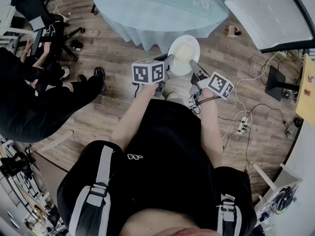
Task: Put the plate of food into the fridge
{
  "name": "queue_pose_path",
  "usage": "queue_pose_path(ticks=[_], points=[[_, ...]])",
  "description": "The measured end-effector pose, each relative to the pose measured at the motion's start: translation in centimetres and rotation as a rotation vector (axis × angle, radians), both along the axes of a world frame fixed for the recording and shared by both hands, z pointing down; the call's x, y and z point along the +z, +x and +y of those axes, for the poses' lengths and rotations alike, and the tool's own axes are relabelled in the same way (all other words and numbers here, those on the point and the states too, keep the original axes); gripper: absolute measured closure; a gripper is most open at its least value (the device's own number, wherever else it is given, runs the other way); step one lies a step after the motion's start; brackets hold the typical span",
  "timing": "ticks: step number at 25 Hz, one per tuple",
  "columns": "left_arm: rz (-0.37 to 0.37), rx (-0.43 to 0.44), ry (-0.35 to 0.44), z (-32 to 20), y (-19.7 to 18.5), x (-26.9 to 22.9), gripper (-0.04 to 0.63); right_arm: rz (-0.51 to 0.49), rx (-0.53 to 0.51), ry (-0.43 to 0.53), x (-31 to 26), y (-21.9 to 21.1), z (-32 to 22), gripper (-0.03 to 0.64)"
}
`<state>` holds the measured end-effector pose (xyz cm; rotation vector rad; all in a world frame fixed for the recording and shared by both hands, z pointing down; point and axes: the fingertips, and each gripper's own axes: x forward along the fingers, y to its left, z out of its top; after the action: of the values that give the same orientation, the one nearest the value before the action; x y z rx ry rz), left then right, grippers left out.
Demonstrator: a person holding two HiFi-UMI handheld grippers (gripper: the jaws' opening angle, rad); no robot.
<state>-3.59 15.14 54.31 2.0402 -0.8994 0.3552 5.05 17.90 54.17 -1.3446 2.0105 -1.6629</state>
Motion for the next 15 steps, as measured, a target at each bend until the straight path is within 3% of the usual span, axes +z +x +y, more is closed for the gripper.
queue_pose_path(ticks=[15], points=[[-0.003, -0.007, 0.009, -2.3, -2.3, 0.0, 0.538, -0.01, 0.011, -0.006, 0.0, -2.2, -2.1, 0.595]])
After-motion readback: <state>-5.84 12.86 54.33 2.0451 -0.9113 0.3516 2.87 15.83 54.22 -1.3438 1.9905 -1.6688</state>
